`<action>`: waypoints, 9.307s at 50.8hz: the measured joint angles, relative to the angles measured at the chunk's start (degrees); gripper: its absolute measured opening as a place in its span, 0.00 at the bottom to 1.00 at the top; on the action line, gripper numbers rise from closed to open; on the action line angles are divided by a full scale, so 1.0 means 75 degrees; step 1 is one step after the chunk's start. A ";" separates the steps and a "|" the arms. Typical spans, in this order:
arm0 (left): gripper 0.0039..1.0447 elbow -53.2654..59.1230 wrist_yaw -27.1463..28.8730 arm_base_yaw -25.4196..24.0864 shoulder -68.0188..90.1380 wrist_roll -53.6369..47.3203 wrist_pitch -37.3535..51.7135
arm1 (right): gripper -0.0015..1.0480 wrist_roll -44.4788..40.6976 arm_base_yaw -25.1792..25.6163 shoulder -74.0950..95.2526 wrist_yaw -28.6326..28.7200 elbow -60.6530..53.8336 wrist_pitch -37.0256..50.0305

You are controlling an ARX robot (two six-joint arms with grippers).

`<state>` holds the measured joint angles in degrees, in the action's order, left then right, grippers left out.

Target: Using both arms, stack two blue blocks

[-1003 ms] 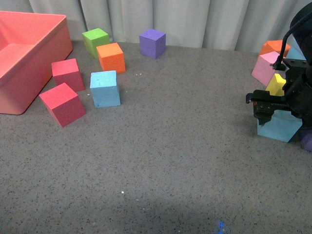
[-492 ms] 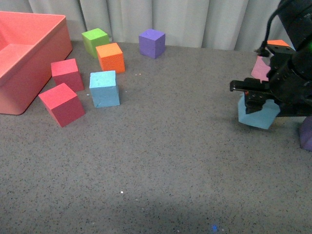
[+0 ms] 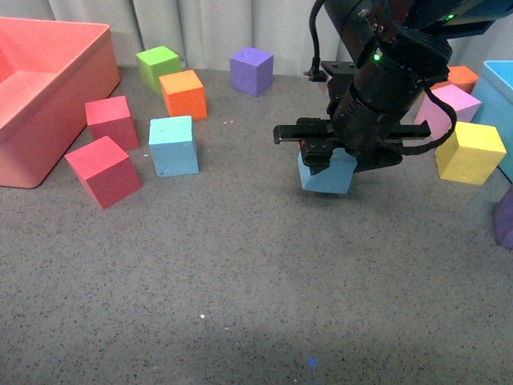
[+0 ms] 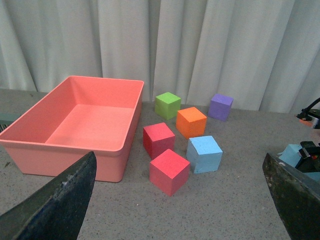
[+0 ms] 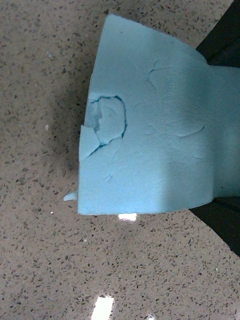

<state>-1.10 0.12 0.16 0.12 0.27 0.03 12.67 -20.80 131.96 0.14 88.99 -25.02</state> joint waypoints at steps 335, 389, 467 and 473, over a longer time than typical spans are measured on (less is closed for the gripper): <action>0.94 -1.2418 0.0863 0.1789 1.7774 0.2072 -0.2830 | 0.91 -0.1690 0.2754 -1.7567 -0.0009 -1.1841 0.3346; 0.38 -1.2499 0.0901 0.3276 1.6681 0.3290 -0.3774 | 0.91 -0.1690 0.2754 -1.7567 -0.0009 -1.1841 0.3346; 0.37 -1.3694 0.1247 0.4677 1.7783 0.3369 -0.3596 | 0.91 -0.1687 0.2754 -1.7567 -0.0009 -1.1841 0.3346; 0.37 -1.3703 0.1338 0.4657 1.7783 0.3331 -0.3599 | 0.91 -0.1690 0.2754 -1.7567 -0.0009 -1.1841 0.3346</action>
<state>-103.88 10.15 35.09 133.49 25.26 -26.96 -0.01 -0.14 0.21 0.08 0.19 0.08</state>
